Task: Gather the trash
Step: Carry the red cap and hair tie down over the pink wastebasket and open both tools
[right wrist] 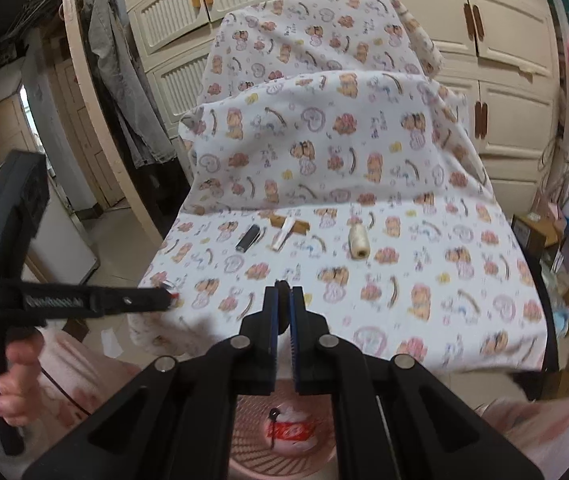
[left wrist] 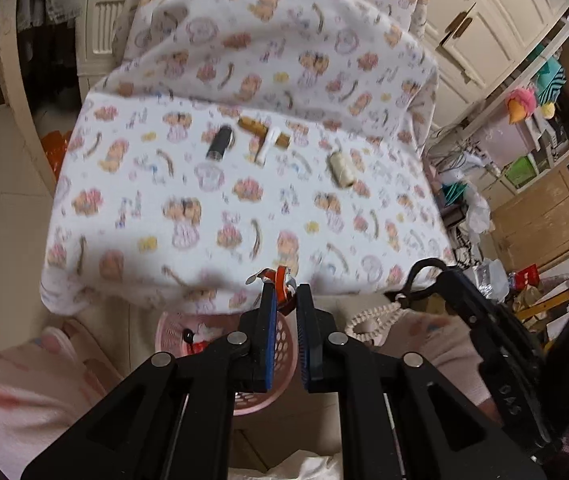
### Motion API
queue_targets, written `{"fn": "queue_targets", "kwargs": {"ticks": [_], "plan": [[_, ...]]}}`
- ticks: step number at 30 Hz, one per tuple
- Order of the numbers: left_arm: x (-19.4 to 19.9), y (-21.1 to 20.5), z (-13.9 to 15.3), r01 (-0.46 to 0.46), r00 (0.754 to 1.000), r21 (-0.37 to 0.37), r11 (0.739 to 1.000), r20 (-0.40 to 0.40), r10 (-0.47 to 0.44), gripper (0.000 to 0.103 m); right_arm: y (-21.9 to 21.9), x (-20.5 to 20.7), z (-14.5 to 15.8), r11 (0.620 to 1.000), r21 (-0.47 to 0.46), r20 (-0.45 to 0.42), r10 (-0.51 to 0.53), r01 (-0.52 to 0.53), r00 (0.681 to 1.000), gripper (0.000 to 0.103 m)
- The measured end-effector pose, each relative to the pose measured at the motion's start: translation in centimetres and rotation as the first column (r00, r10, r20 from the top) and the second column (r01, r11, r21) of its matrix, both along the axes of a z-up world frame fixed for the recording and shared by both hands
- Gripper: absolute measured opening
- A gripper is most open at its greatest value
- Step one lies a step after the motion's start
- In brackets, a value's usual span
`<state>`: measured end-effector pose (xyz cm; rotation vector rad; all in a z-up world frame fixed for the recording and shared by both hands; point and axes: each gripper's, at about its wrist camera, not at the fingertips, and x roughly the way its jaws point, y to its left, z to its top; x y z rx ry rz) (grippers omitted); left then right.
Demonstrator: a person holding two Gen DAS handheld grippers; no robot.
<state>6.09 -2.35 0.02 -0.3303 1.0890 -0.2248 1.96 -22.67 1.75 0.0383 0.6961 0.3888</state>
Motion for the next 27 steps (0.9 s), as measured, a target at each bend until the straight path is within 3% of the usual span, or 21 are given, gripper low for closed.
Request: {"fn": "queue_targets", "kwargs": {"ticks": [3,9,18,23,27], "plan": [[-0.2,-0.3,-2.3,0.004,0.999,0.019,1.0,-0.05,-0.003,0.008,0.2,-0.5,-1.2,1.0,-0.026,-0.026,-0.002,0.001,1.0,0.005],[0.3,0.1,-7.3,0.017,0.981,0.023,1.0,-0.195,-0.013,0.008,1.0,1.5,-5.8,0.996,-0.08,-0.169,0.014,-0.028,0.986,0.005],[0.3,-0.3,-12.1,0.042,0.945,0.056,0.998,-0.327,-0.021,0.008,2.2,3.7,-12.3,0.991,-0.117,-0.366,0.014,-0.061,0.93,0.006],[0.6,-1.4,-15.0,0.076,0.919,0.132,0.988,-0.394,-0.018,0.008,2.2,4.6,-14.8,0.991,-0.121,-0.436,-0.006,-0.052,0.9,0.007],[0.7,-1.6,-16.8,0.083,0.901,0.151,0.985,-0.435,-0.009,0.009,2.6,4.8,-16.7,0.985,-0.159,-0.469,-0.018,-0.064,0.883,0.007]]}}
